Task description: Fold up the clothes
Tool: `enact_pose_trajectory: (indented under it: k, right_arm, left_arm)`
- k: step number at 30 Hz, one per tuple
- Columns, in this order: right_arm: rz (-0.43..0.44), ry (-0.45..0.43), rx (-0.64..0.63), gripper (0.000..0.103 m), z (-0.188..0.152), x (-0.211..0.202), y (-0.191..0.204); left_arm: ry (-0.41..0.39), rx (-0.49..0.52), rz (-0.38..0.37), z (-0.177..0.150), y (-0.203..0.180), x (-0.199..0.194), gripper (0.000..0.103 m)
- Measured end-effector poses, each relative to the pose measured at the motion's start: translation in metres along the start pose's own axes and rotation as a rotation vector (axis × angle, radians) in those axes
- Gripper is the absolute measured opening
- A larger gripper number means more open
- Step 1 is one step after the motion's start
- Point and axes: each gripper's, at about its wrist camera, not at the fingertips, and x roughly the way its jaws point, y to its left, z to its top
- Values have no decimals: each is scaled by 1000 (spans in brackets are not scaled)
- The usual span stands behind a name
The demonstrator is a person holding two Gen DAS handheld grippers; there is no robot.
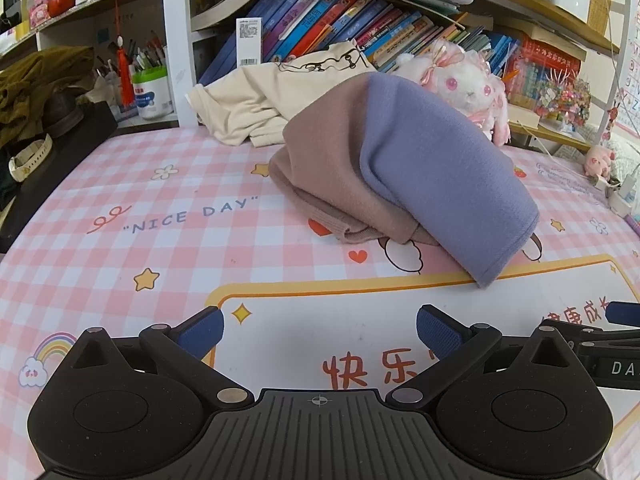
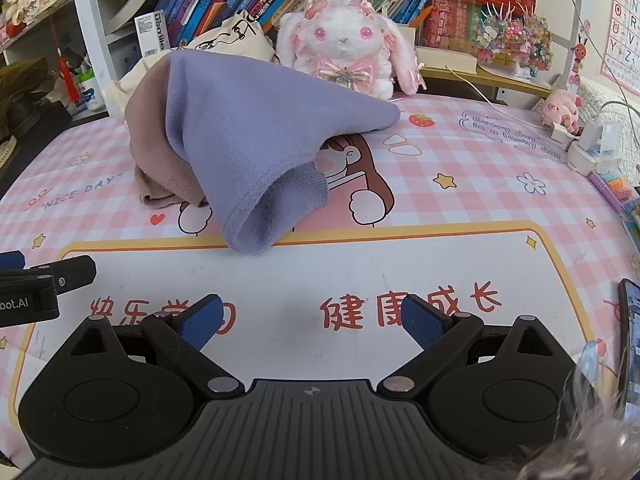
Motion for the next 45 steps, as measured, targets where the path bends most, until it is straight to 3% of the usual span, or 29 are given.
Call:
enact_pose_trajectory:
  k: [30,45]
  right_arm:
    - [25,16,-4,96,4,10,1]
    - [32,21,-15,96,8,14,0]
  left_arm:
    - [21,9,-15,6,1,6,103]
    - [-12,-19,-17,11,5,2,103]
